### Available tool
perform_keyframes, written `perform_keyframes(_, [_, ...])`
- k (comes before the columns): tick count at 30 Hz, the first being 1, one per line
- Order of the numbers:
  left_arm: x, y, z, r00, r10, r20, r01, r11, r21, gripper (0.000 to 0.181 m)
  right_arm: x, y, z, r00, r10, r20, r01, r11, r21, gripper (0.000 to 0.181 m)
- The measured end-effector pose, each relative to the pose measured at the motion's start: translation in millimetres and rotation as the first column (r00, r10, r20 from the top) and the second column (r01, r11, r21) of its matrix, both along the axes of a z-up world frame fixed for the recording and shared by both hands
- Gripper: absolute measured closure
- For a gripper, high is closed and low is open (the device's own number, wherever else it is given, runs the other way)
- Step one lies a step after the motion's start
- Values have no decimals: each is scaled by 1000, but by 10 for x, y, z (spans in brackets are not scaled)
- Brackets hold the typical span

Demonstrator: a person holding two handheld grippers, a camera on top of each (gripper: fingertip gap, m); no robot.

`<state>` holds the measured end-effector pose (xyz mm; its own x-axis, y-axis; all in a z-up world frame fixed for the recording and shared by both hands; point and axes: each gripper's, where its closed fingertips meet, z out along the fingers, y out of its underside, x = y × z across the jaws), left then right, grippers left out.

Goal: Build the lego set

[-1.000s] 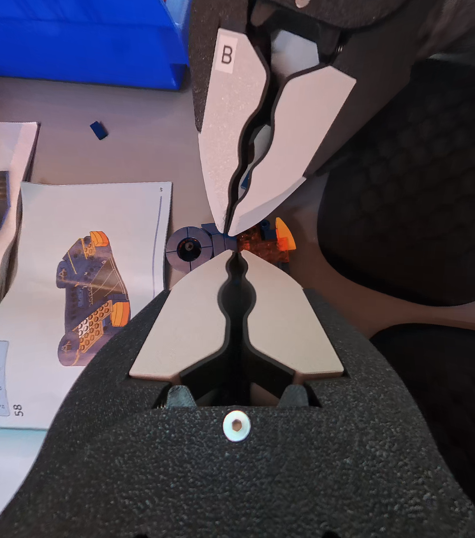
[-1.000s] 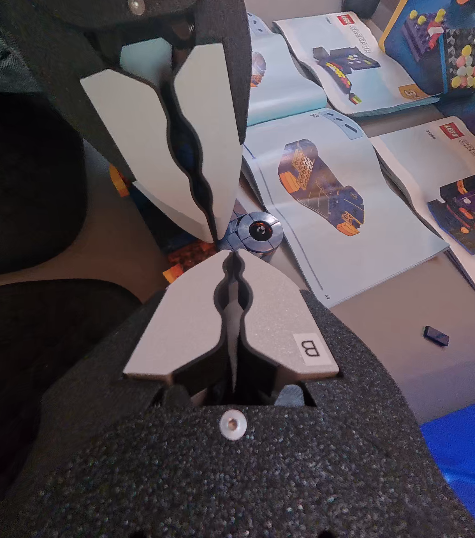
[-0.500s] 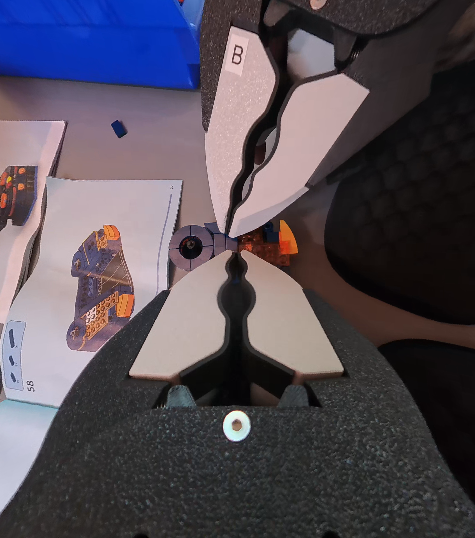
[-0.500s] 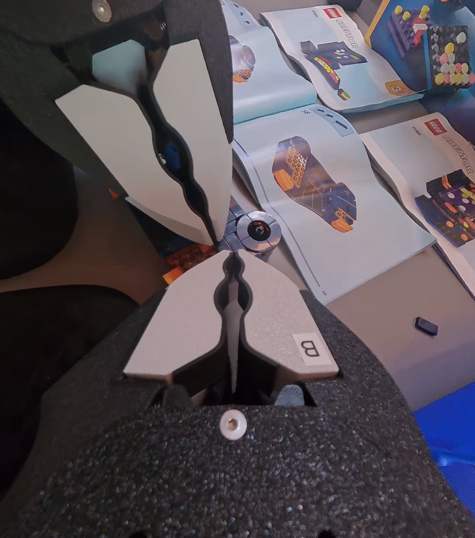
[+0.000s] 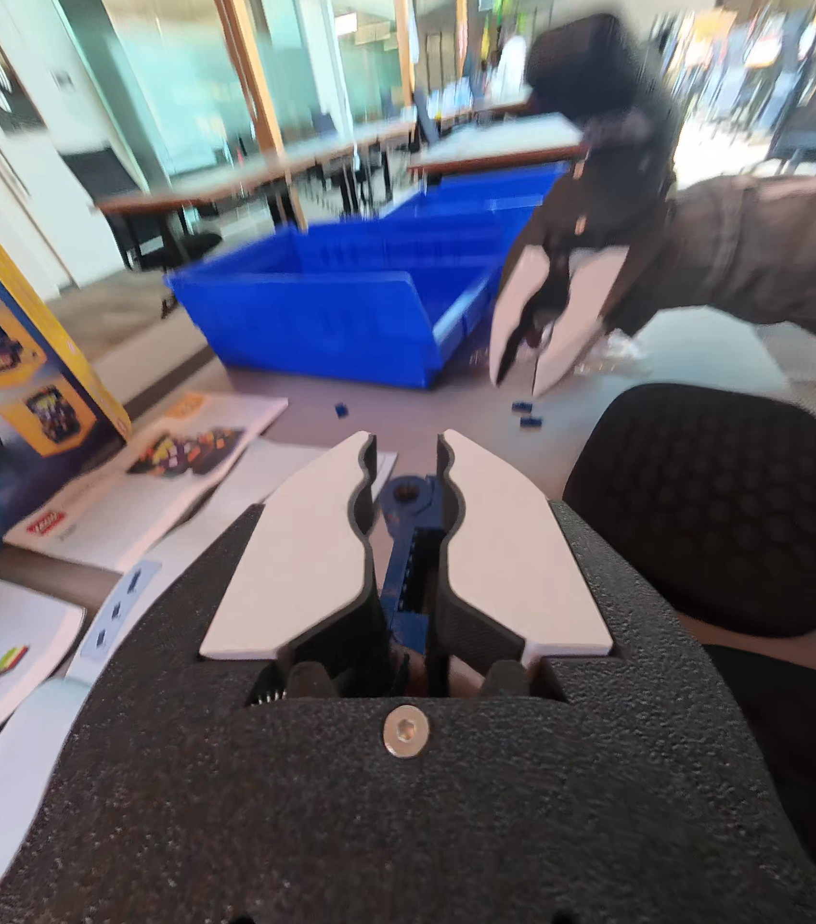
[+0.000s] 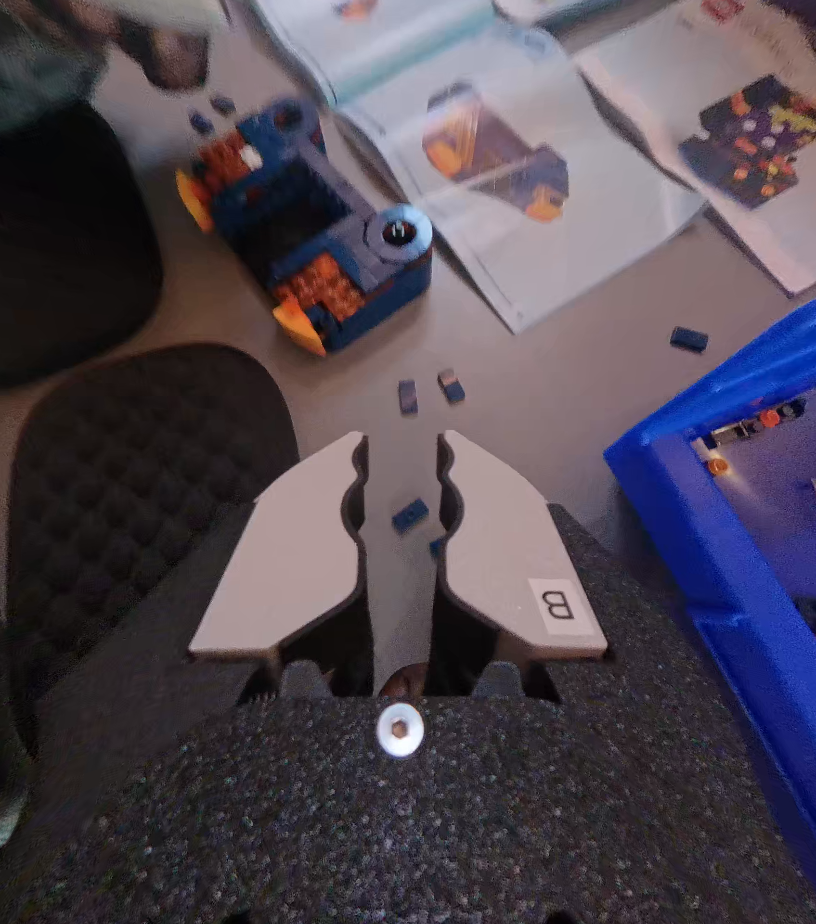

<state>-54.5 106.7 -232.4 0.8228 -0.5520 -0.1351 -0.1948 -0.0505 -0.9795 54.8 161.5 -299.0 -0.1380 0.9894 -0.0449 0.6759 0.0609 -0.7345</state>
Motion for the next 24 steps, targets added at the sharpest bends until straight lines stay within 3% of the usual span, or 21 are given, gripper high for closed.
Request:
perform_keyframes(3, [-9, -30, 81, 999, -19, 34, 18, 999, 29, 160, -40, -34, -110, 998, 20, 54, -21, 1000, 13, 171])
perform_keyframes(9, [38, -69, -2, 997, -66, 34, 67, 998, -17, 160, -253, -21, -331, 984, 92, 154, -101, 993, 56, 171])
perform_keyframes(17, [142, -98, -112, 992, -118, -32, 117, 992, -45, 159, 335, 81, -243, 962, 99, 256, -117, 992, 54, 165])
perform_keyframes(20, [160, -100, -138, 991, -128, -44, 126, 991, -52, 159, 350, 20, -288, 959, 132, 250, -142, 990, 24, 163])
perform_keyframes(24, [143, -86, -150, 992, -116, -53, 113, 992, -48, 159, 291, 61, -382, 946, 17, 325, -20, 1000, 5, 163])
